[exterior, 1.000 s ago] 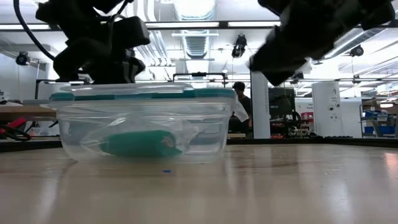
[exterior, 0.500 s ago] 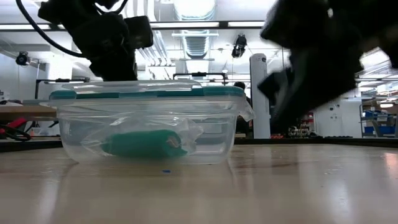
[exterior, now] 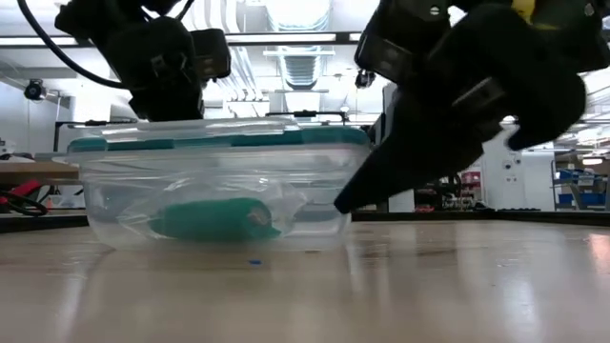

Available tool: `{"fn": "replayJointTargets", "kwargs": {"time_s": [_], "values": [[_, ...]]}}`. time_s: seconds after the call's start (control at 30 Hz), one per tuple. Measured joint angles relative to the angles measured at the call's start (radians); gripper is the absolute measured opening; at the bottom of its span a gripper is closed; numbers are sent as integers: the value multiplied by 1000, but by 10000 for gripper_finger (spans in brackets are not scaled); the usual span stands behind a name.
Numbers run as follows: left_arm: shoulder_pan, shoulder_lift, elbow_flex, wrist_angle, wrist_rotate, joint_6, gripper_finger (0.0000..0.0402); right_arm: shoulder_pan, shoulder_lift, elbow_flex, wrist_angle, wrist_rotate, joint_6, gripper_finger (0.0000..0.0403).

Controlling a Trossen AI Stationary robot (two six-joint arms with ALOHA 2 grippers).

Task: Roll bandage
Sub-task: Close the transparent food container

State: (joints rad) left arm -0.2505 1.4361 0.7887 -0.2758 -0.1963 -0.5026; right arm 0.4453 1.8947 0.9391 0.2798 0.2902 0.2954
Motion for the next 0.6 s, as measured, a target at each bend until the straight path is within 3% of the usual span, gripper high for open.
{"fn": "replayJointTargets", "kwargs": {"time_s": [0.4, 0.6], "values": [[-51, -2, 1, 8, 38, -81, 0, -29, -99, -9, -182, 307, 49, 0], [-61, 1, 0, 33, 41, -88, 0, -85, -110, -9, -199, 320, 44, 0]]}}
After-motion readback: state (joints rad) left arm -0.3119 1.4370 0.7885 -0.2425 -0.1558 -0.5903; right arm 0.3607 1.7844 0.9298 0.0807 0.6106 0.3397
